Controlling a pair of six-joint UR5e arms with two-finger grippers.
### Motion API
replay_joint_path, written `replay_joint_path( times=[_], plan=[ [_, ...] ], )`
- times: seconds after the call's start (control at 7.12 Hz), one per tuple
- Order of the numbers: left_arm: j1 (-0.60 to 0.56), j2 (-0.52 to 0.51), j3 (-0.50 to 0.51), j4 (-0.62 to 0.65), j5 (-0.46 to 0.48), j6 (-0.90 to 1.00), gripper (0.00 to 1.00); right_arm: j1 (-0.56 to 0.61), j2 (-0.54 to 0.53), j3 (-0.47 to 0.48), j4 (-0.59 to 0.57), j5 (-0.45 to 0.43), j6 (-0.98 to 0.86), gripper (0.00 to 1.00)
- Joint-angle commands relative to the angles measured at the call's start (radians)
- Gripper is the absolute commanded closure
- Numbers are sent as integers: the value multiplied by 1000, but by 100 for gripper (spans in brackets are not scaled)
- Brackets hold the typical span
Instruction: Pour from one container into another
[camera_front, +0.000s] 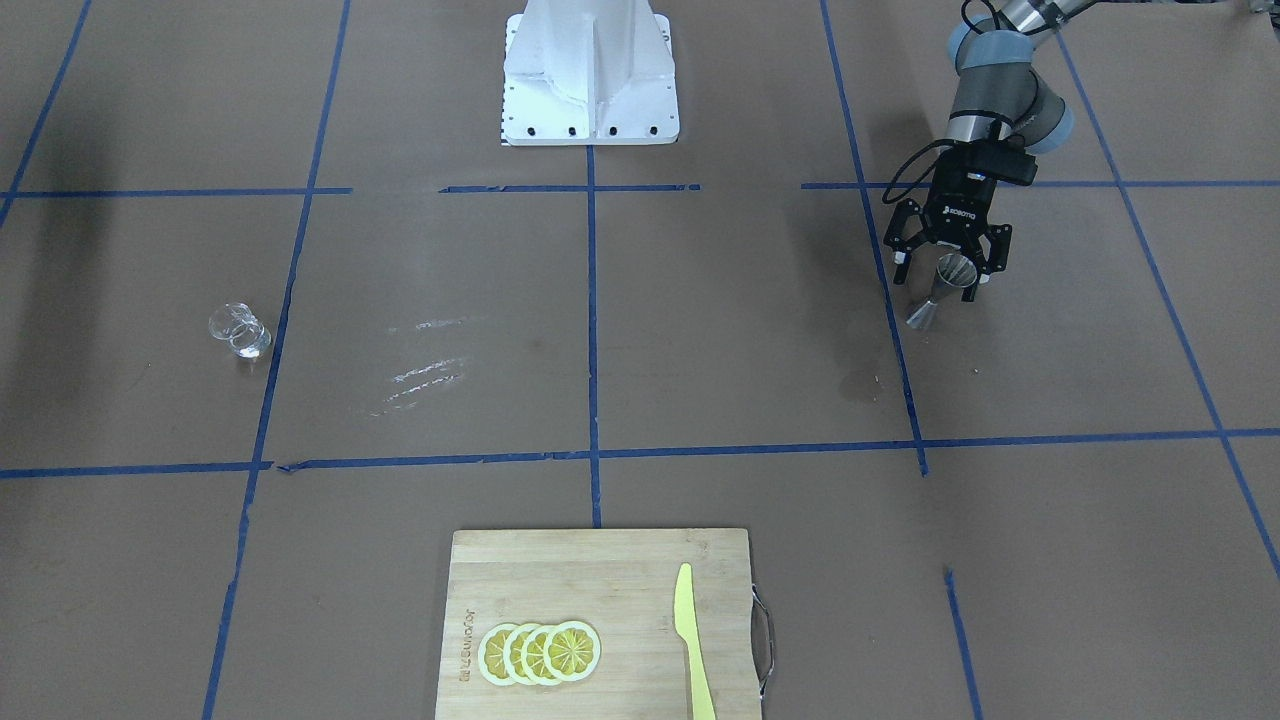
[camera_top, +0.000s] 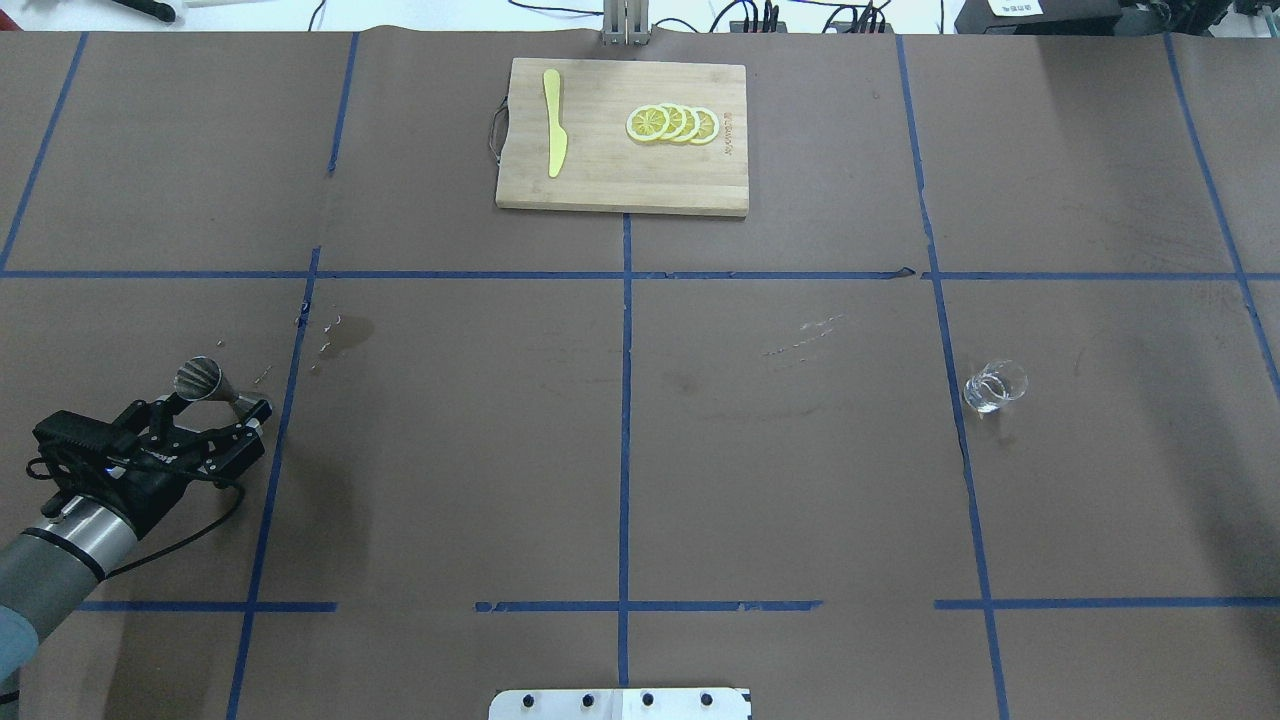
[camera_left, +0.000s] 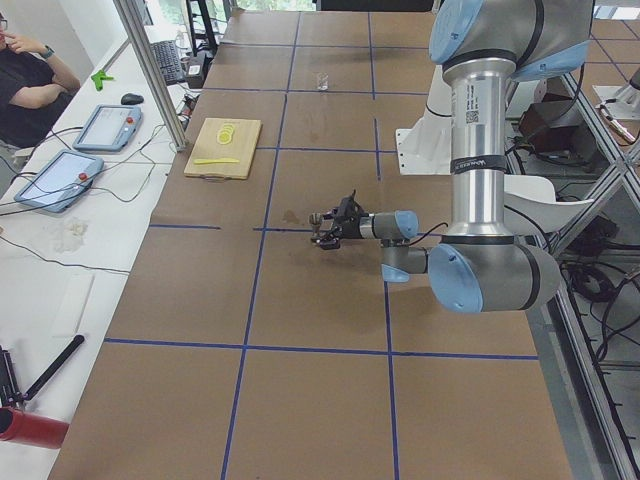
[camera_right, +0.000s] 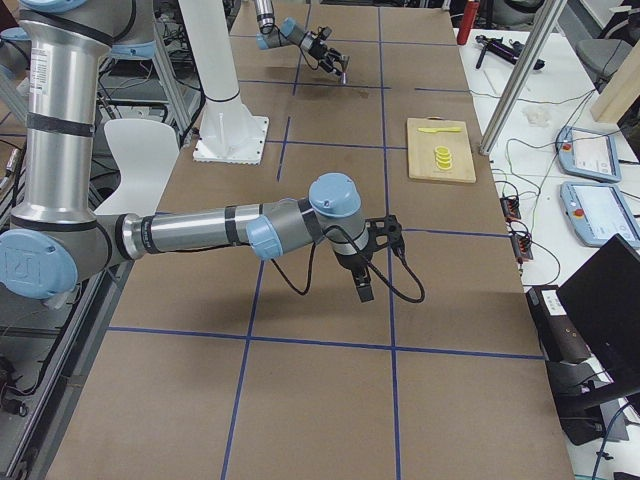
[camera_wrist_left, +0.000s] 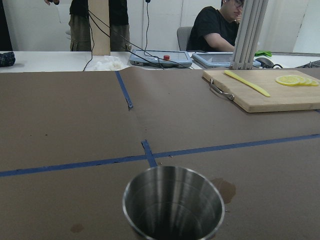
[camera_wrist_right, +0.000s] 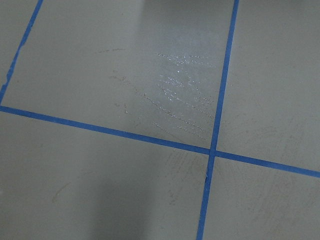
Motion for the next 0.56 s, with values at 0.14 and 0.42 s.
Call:
replay_joint_path(
  times=[0.14,0.42],
  plan=[
    [-2,1,10,-9,-1,0,48,0,2,0,0,0,0,0],
    [-2,1,9,-10,0,-2,63,0,2,0,0,0,-1,0]
  ],
)
